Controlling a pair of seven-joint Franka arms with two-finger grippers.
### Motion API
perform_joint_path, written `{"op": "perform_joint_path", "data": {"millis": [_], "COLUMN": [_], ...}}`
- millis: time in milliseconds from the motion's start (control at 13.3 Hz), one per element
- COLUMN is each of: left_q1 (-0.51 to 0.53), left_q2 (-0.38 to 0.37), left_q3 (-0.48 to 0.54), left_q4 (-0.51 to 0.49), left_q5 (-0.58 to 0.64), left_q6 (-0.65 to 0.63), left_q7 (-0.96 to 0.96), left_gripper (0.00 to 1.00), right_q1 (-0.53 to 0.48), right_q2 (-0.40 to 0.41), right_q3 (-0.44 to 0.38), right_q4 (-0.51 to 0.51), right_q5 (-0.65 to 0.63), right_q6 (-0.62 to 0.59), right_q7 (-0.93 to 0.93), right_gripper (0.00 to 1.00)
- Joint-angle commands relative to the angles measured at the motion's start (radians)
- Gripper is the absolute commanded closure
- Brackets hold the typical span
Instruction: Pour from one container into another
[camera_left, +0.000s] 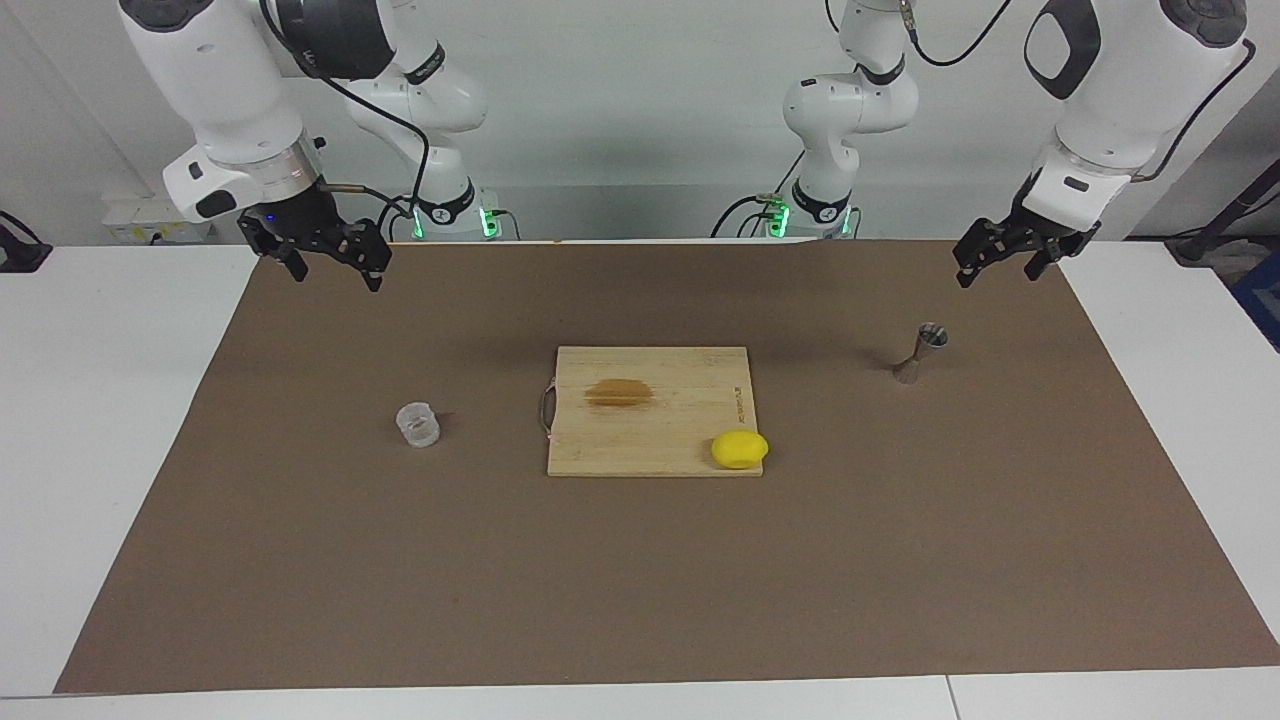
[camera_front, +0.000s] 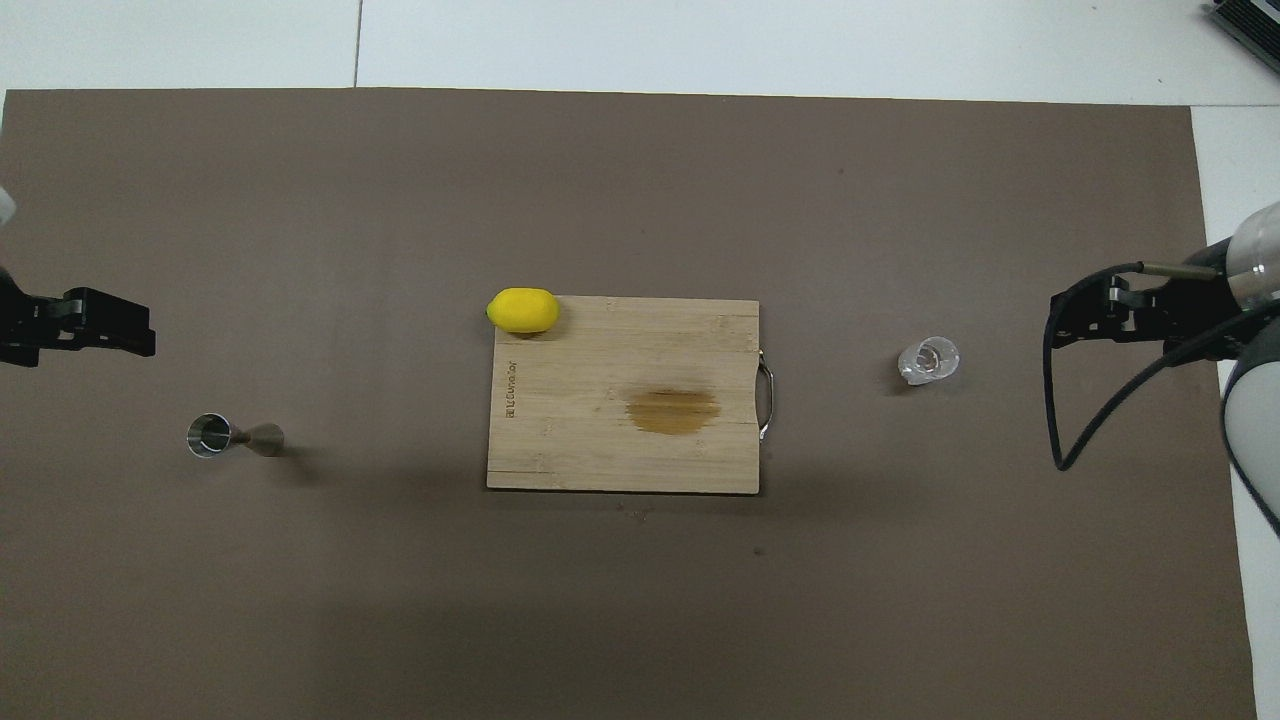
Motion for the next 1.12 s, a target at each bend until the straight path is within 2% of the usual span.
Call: {"op": "perform_joint_path", "data": {"millis": [0, 750, 1050], "left_q1": [-0.015, -0.018, -0.019], "left_q2": [-0.021, -0.02, -0.024], "left_q3": [0.007, 0.007, 0.007], "left_q4": [-0.023, -0.025, -0.061], "left_q5": [0.018, 0.018, 0.018], "left_q6": [0.002, 0.018, 0.08], "left_q7": [-0.015, -0.018, -0.019], "left_gripper": [0.0, 0.0, 0.0], "right_q1": [-0.014, -0.014, -0.014], "right_q2": [-0.008, -0.009, -0.008], "right_q3": [0.005, 0.005, 0.005], "right_q4": [-0.001, -0.001, -0.001], "right_q5": [0.011, 0.011, 0.011], "right_q6": [-0.006, -0.006, -0.006], "right_q7": [-0.023, -0.023, -0.023], "right_gripper": [0.0, 0.0, 0.0]}}
